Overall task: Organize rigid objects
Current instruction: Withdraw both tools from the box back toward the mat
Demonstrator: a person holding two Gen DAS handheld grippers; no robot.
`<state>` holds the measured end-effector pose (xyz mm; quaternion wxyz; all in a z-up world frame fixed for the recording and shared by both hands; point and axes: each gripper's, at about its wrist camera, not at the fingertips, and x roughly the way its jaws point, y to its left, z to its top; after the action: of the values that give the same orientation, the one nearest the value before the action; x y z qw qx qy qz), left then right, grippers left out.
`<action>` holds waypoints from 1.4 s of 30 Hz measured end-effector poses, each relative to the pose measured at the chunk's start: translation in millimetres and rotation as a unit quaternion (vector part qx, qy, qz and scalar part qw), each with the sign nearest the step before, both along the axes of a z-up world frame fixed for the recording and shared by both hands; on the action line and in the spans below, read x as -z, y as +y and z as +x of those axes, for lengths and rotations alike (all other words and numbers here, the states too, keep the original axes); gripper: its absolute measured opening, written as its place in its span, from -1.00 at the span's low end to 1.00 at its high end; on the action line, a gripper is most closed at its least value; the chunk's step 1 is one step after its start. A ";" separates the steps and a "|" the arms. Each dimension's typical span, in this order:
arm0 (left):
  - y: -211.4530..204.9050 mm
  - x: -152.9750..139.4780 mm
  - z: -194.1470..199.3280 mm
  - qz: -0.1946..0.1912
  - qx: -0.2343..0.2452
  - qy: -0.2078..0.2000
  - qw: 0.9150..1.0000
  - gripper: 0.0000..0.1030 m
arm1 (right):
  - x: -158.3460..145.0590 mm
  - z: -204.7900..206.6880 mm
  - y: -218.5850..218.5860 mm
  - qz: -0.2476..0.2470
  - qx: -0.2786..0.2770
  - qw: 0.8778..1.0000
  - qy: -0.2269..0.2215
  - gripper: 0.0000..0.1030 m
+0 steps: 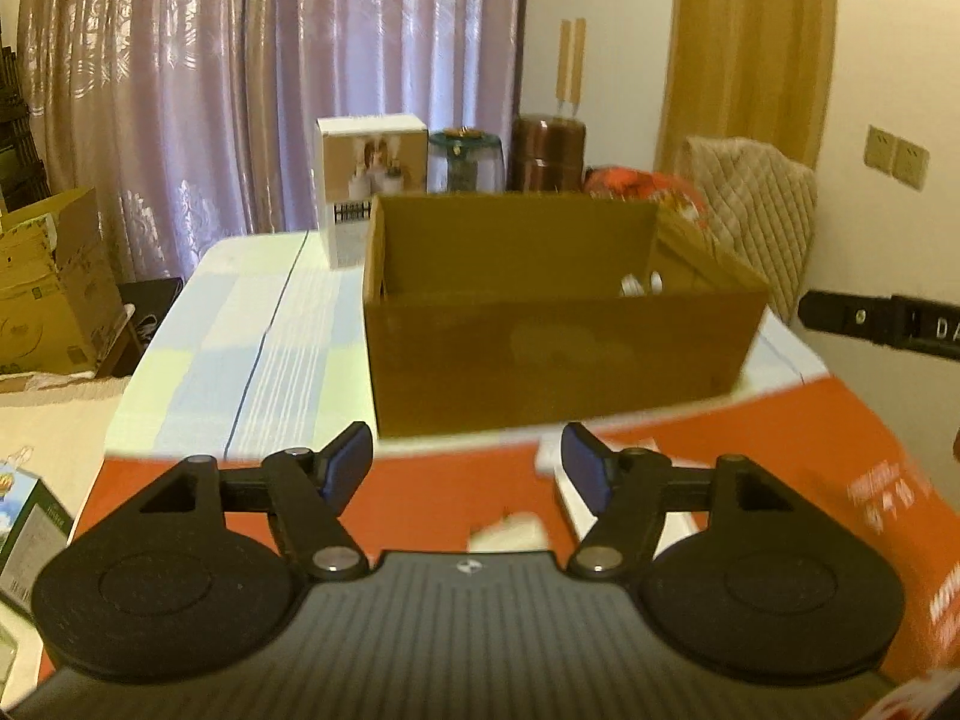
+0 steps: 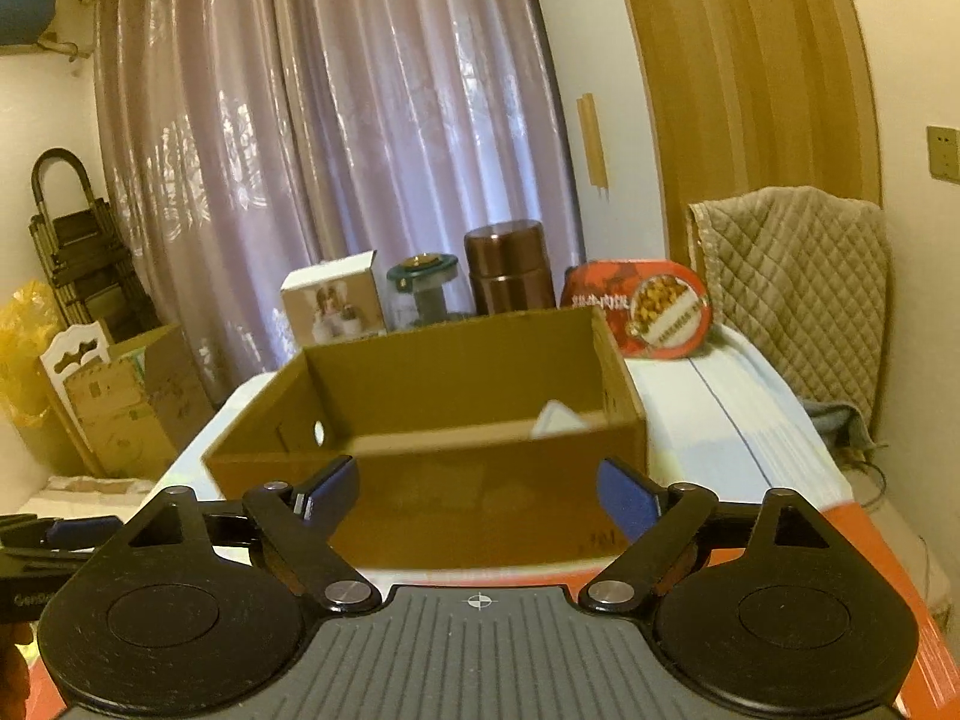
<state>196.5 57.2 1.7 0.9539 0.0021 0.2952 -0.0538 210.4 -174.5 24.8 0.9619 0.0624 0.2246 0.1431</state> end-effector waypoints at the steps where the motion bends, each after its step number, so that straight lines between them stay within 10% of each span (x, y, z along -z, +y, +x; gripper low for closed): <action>1: 1.7 3.5 -8.5 0.000 0.002 0.003 1.000 0.32 | 3.5 -9.0 -1.0 -0.002 0.000 1.000 0.001 0.64; 14: 17.8 46.3 -79.8 0.022 0.024 0.046 0.998 0.49 | 82.9 -105.5 5.0 -0.044 -0.021 0.996 0.077 0.65; 42: 21.0 79.8 -63.9 0.029 0.065 0.081 0.994 0.50 | 124.2 -67.1 52.3 -0.130 -0.063 0.986 0.078 0.60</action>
<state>132.5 78.2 -78.1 0.9206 0.0451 0.3726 -0.1074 143.3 -122.2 -99.4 0.9304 -0.0664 0.3190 0.1682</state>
